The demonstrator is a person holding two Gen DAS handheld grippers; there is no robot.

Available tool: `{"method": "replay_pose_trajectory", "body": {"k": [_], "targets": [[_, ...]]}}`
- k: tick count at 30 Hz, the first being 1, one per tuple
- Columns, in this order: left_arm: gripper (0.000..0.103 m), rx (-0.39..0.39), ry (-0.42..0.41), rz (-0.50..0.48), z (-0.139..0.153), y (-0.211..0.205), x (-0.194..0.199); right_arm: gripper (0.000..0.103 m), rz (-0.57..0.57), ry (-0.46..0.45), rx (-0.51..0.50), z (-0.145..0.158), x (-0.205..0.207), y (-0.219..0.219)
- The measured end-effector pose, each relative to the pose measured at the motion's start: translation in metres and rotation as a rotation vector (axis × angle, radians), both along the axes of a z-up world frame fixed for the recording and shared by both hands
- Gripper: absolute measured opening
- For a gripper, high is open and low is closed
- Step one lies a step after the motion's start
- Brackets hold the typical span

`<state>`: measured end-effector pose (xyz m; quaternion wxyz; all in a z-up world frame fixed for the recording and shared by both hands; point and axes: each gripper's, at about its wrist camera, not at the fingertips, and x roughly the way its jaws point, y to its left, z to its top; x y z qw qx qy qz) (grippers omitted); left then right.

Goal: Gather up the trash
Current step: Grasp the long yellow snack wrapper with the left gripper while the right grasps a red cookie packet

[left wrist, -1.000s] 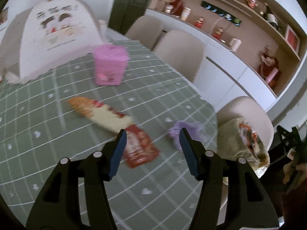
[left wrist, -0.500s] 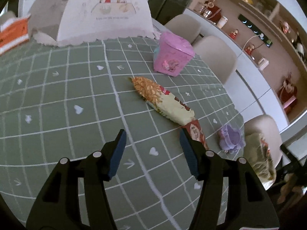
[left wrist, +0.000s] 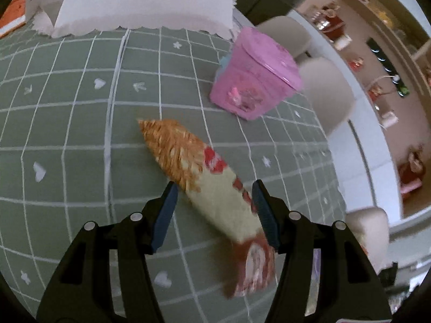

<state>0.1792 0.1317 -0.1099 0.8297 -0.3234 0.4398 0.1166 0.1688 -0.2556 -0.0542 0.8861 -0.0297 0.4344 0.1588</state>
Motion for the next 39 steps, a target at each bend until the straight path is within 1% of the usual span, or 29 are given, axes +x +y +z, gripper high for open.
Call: {"method": "replay_pose_trajectory", "body": {"k": [1, 3, 4, 5, 6, 7, 10, 13, 16, 19, 21, 23, 24, 28, 29, 31, 33, 39], "targets": [[0.055, 0.022, 0.015, 0.008, -0.001, -0.001, 0.007, 0.053, -0.001, 0.013, 0.008, -0.003, 0.000, -0.001], [0.053, 0.031, 0.038, 0.013, -0.005, -0.001, 0.013, 0.053, 0.009, 0.029, 0.012, -0.008, 0.000, -0.001], [0.039, 0.019, 0.044, 0.004, -0.007, 0.000, 0.016, 0.053, 0.019, 0.039, 0.015, -0.011, -0.001, 0.001], [0.032, 0.016, 0.042, -0.013, -0.008, 0.001, 0.016, 0.053, 0.030, 0.051, 0.024, -0.014, -0.001, 0.003], [0.029, 0.025, 0.028, -0.031, -0.006, 0.003, 0.015, 0.053, 0.042, 0.063, 0.037, -0.017, -0.001, 0.006], [0.022, 0.037, 0.019, -0.047, -0.003, 0.004, 0.012, 0.053, 0.059, 0.080, 0.055, -0.020, -0.001, 0.011], [0.017, 0.063, -0.015, -0.096, 0.010, 0.011, -0.002, 0.053, 0.107, 0.108, 0.097, -0.027, 0.000, 0.030], [0.017, 0.105, -0.048, -0.130, 0.028, 0.022, -0.020, 0.053, 0.166, 0.138, 0.147, -0.033, -0.001, 0.055], [0.017, 0.110, -0.078, -0.145, 0.042, 0.040, -0.037, 0.053, 0.257, 0.155, 0.180, -0.036, -0.005, 0.091], [0.017, 0.120, -0.084, -0.148, 0.053, 0.059, -0.054, 0.053, 0.363, 0.167, 0.181, -0.042, -0.010, 0.133], [0.017, 0.141, -0.077, -0.149, 0.057, 0.067, -0.064, 0.053, 0.419, 0.183, 0.163, -0.050, -0.010, 0.161], [0.017, 0.170, -0.065, -0.159, 0.061, 0.073, -0.075, 0.053, 0.414, 0.177, 0.139, -0.057, -0.010, 0.176], [0.017, 0.179, -0.063, -0.164, 0.062, 0.076, -0.081, 0.053, 0.388, 0.172, 0.137, -0.062, -0.008, 0.184], [0.017, 0.223, -0.045, -0.196, 0.064, 0.081, -0.099, 0.053, 0.285, 0.174, 0.174, -0.070, 0.002, 0.194], [0.017, 0.230, -0.041, -0.203, 0.064, 0.081, -0.102, 0.053, 0.278, 0.172, 0.175, -0.070, 0.004, 0.194], [0.017, 0.235, -0.035, -0.216, 0.063, 0.081, -0.106, 0.053, 0.274, 0.179, 0.170, -0.073, 0.005, 0.201], [0.017, 0.234, -0.043, -0.225, 0.064, 0.083, -0.110, 0.053, 0.275, 0.210, 0.171, -0.079, 0.006, 0.210], [0.018, 0.224, -0.069, -0.241, 0.069, 0.086, -0.119, 0.055, 0.257, 0.174, 0.130, -0.083, 0.001, 0.222]]}}
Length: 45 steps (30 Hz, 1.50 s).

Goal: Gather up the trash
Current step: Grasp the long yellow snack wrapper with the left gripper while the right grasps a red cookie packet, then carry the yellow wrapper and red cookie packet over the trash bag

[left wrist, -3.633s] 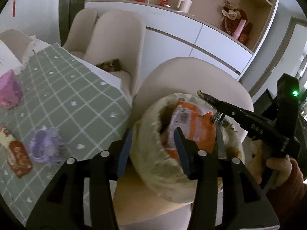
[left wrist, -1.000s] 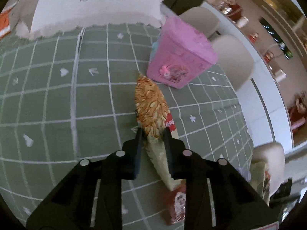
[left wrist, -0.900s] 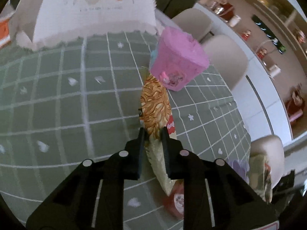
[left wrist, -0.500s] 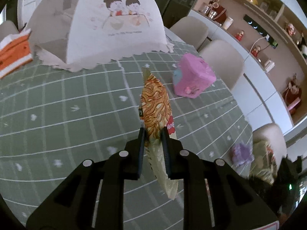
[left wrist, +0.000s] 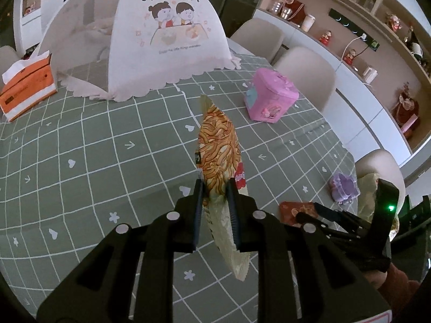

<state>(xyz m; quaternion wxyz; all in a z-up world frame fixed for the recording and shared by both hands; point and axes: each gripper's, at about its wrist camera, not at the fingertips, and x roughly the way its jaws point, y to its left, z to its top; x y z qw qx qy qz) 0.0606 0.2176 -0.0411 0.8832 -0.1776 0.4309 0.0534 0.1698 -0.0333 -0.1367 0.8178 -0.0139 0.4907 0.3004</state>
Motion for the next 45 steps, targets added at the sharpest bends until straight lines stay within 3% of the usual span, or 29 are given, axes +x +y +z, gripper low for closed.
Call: {"method": "replay_pose_trajectory", "body": {"k": [7, 11, 17, 23, 29, 33, 36, 39, 42, 45], "targets": [[0.018, -0.029, -0.006, -0.004, -0.002, 0.003, -0.003, 0.054, 0.082, -0.073, -0.131, 0.001, -0.013, 0.012], [0.018, -0.053, -0.017, -0.007, -0.001, 0.000, -0.004, 0.023, 0.111, -0.073, -0.163, 0.004, -0.021, 0.001], [0.018, -0.085, -0.035, -0.029, 0.001, -0.013, -0.003, 0.010, 0.078, -0.073, -0.098, 0.034, -0.030, -0.030], [0.018, -0.124, -0.033, -0.089, 0.004, -0.039, 0.009, 0.008, 0.009, -0.138, -0.104, 0.079, -0.037, -0.064], [0.018, -0.115, -0.086, -0.212, 0.033, -0.102, 0.025, 0.008, -0.111, -0.219, -0.094, 0.122, -0.031, -0.122], [0.018, -0.092, -0.139, -0.265, 0.058, -0.156, 0.033, 0.008, -0.188, -0.277, -0.079, 0.147, -0.035, -0.187], [0.018, -0.068, -0.169, -0.292, 0.072, -0.199, 0.038, 0.008, -0.226, -0.299, -0.074, 0.154, -0.041, -0.234], [0.018, -0.098, -0.188, -0.333, 0.085, -0.258, 0.047, 0.008, -0.261, -0.300, -0.068, 0.158, -0.049, -0.290], [0.018, -0.077, -0.206, -0.372, 0.090, -0.308, 0.057, 0.008, -0.304, -0.318, -0.072, 0.163, -0.054, -0.345], [0.018, -0.108, -0.220, -0.417, 0.090, -0.360, 0.069, 0.008, -0.351, -0.323, -0.068, 0.165, -0.053, -0.395]]}}
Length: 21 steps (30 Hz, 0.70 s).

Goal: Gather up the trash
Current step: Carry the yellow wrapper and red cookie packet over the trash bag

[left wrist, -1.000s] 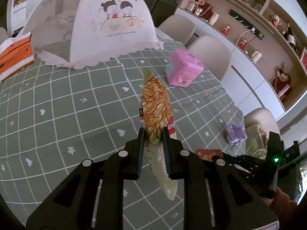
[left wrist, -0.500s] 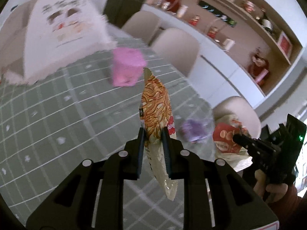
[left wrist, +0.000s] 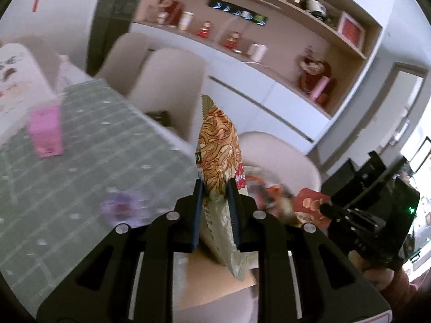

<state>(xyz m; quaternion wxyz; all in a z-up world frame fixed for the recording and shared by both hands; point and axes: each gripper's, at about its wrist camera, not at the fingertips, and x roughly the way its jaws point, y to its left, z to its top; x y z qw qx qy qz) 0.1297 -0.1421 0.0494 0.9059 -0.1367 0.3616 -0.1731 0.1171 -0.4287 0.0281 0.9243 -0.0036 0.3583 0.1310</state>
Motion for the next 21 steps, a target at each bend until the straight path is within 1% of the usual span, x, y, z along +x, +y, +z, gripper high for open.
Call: {"method": "replay_pose_trajectory", "body": {"k": [1, 3, 4, 5, 8, 9, 12, 14, 15, 16, 19, 21], "targets": [[0.018, 0.000, -0.006, -0.021, -0.001, -0.023, 0.007, 0.008, -0.016, -0.004, -0.002, 0.000, 0.000, -0.020], [0.018, -0.004, -0.004, -0.046, -0.005, -0.053, 0.017, 0.008, -0.031, -0.007, -0.002, -0.001, 0.000, -0.040], [0.018, -0.010, 0.005, -0.066, -0.011, -0.074, 0.027, 0.008, -0.040, -0.008, -0.005, -0.002, 0.001, -0.053], [0.018, -0.011, 0.009, -0.075, -0.016, -0.085, 0.031, 0.008, -0.047, -0.010, -0.007, -0.003, 0.002, -0.064], [0.018, 0.016, 0.025, -0.106, -0.036, -0.131, 0.059, 0.008, -0.072, -0.008, -0.001, -0.009, 0.006, -0.094], [0.018, 0.027, 0.033, -0.112, -0.043, -0.140, 0.065, 0.008, -0.086, -0.005, 0.005, -0.013, 0.008, -0.105], [0.018, 0.087, 0.093, -0.135, -0.074, -0.177, 0.089, 0.008, -0.112, 0.009, 0.022, -0.022, 0.012, -0.129], [0.018, 0.118, 0.174, -0.166, -0.104, -0.199, 0.103, 0.008, -0.127, 0.016, 0.028, -0.028, 0.014, -0.140], [0.018, 0.127, 0.198, -0.177, -0.112, -0.203, 0.105, 0.008, -0.133, 0.018, 0.030, -0.031, 0.015, -0.143], [0.018, 0.154, 0.237, -0.192, -0.127, -0.211, 0.108, 0.008, -0.139, 0.021, 0.034, -0.034, 0.017, -0.147], [0.018, 0.246, 0.308, -0.205, -0.156, -0.228, 0.114, 0.008, -0.152, 0.032, 0.048, -0.042, 0.020, -0.156], [0.018, 0.284, 0.345, -0.226, -0.169, -0.237, 0.116, 0.008, -0.155, 0.041, 0.052, -0.048, 0.020, -0.158]]}}
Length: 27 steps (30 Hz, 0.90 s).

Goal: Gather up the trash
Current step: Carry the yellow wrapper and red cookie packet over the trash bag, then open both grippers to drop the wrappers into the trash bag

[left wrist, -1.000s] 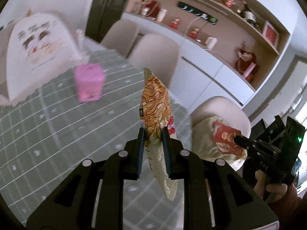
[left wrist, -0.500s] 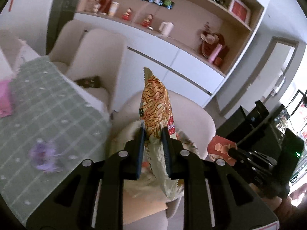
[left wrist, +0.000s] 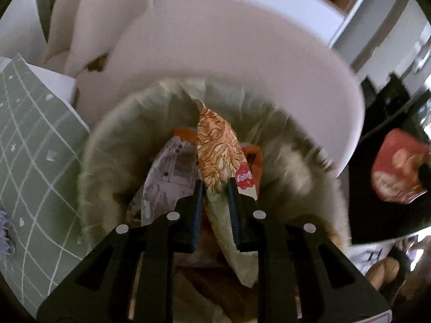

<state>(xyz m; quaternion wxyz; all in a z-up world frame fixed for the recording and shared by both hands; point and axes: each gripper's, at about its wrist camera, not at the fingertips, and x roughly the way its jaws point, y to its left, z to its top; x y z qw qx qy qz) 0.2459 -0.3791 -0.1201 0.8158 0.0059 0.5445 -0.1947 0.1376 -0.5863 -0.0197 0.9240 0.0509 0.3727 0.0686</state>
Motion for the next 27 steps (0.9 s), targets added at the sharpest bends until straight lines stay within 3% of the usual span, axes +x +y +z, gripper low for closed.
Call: {"method": "replay_pose_trajectory", "body": {"k": [4, 7, 10, 17, 20, 24, 27], "targets": [[0.018, 0.031, 0.031, -0.023, -0.015, -0.013, 0.007, 0.008, -0.003, 0.016, 0.008, -0.008, 0.003, 0.000], [0.021, -0.042, 0.017, 0.004, -0.006, -0.004, 0.007, 0.008, 0.002, 0.017, 0.019, -0.010, 0.009, 0.001], [0.036, -0.097, -0.005, 0.019, 0.011, 0.012, 0.001, 0.008, 0.005, 0.011, 0.029, -0.010, 0.016, 0.005], [0.046, -0.225, -0.084, 0.122, 0.057, 0.077, -0.029, 0.008, 0.065, 0.012, 0.094, -0.009, 0.042, 0.039], [0.053, -0.195, -0.150, 0.200, 0.073, 0.100, -0.045, 0.008, 0.115, 0.038, 0.127, -0.018, 0.053, 0.064], [0.060, -0.076, -0.232, 0.290, 0.087, 0.127, -0.069, 0.008, 0.173, 0.113, 0.187, -0.042, 0.069, 0.098], [0.063, -0.047, -0.254, 0.323, 0.096, 0.147, -0.081, 0.008, 0.211, 0.173, 0.213, -0.063, 0.078, 0.121]]}}
